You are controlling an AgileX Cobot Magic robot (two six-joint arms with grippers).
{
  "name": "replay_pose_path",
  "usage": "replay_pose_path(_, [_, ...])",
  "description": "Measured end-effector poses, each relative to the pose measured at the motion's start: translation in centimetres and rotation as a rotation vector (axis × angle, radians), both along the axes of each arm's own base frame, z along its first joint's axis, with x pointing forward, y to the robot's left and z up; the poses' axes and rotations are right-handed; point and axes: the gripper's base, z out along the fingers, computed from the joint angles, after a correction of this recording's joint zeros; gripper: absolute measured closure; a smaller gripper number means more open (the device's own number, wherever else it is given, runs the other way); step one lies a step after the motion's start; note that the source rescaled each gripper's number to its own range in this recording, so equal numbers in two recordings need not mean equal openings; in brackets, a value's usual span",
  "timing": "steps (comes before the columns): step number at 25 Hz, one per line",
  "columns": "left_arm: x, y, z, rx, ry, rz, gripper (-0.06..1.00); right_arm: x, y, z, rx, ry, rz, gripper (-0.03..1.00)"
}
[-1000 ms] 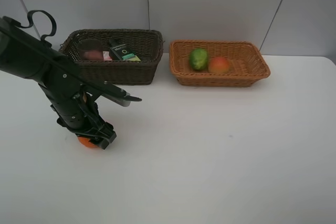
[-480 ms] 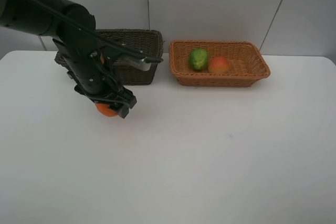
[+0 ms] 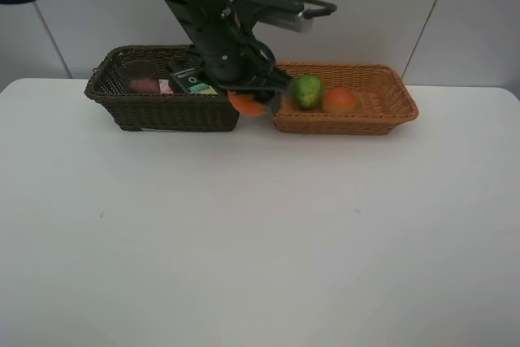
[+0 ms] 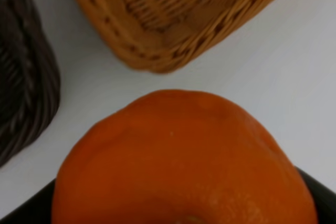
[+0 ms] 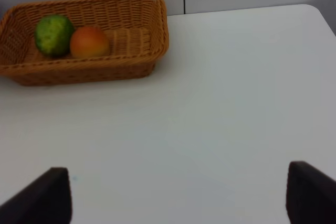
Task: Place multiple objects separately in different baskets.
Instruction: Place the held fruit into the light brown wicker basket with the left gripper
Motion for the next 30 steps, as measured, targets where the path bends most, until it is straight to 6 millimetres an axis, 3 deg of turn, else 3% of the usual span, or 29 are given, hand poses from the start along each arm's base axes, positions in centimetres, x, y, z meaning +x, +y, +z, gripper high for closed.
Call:
replay_pose_path(5, [1.8, -2.8, 0.4, -0.116, -0.139, -0.023, 0.03, 0.0, 0.0, 0.0, 0.001, 0.000, 0.000, 0.24])
replay_pose_path(11, [3.3, -4.4, -0.6, -0.253, -0.292, -0.026, 0.03, 0.0, 0.0, 0.0, 0.001, 0.000, 0.000, 0.24])
replay_pose_path(24, [4.8, -5.6, -6.9, -0.284, -0.334, -0.027, 0.03, 0.0, 0.0, 0.0, 0.001, 0.000, 0.000, 0.24])
replay_pose_path(30, [5.3, -5.5, -8.7, -0.266, -0.343, -0.041, 0.03, 0.0, 0.0, 0.0, 0.001, 0.000, 0.000, 0.24])
